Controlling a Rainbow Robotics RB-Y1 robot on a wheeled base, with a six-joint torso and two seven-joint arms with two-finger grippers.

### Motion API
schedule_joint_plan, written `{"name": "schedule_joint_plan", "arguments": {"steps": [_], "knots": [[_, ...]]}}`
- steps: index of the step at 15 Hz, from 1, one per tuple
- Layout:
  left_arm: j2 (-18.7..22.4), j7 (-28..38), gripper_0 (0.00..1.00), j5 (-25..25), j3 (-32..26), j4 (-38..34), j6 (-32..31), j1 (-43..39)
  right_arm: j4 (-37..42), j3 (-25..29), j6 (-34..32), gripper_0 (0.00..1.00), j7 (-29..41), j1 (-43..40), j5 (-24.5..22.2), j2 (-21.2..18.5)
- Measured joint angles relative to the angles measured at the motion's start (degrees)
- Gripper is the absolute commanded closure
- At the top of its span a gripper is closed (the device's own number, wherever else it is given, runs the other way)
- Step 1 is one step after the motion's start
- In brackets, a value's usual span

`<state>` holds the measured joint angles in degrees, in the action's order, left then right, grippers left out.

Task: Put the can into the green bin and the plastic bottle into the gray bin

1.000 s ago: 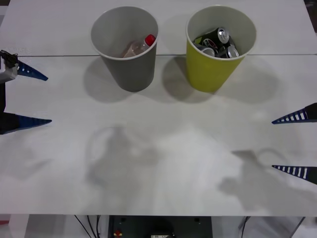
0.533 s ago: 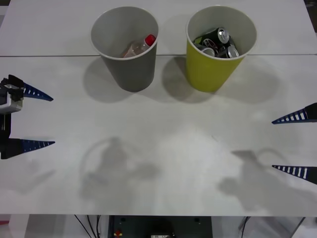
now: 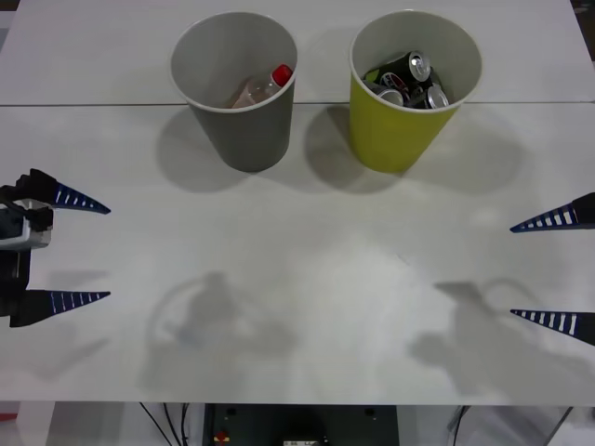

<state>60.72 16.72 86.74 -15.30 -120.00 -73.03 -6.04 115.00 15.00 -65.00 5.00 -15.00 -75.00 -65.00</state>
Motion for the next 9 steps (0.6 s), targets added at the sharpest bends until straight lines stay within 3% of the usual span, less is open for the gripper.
{"name": "schedule_joint_plan", "arguments": {"steps": [9], "knots": [[-1.7, -3.2, 0.00, 0.1, 0.0, -1.3, -0.5, -1.7, 0.0, 0.0, 0.0, 0.00, 0.0, 0.0, 0.0, 0.0]]}}
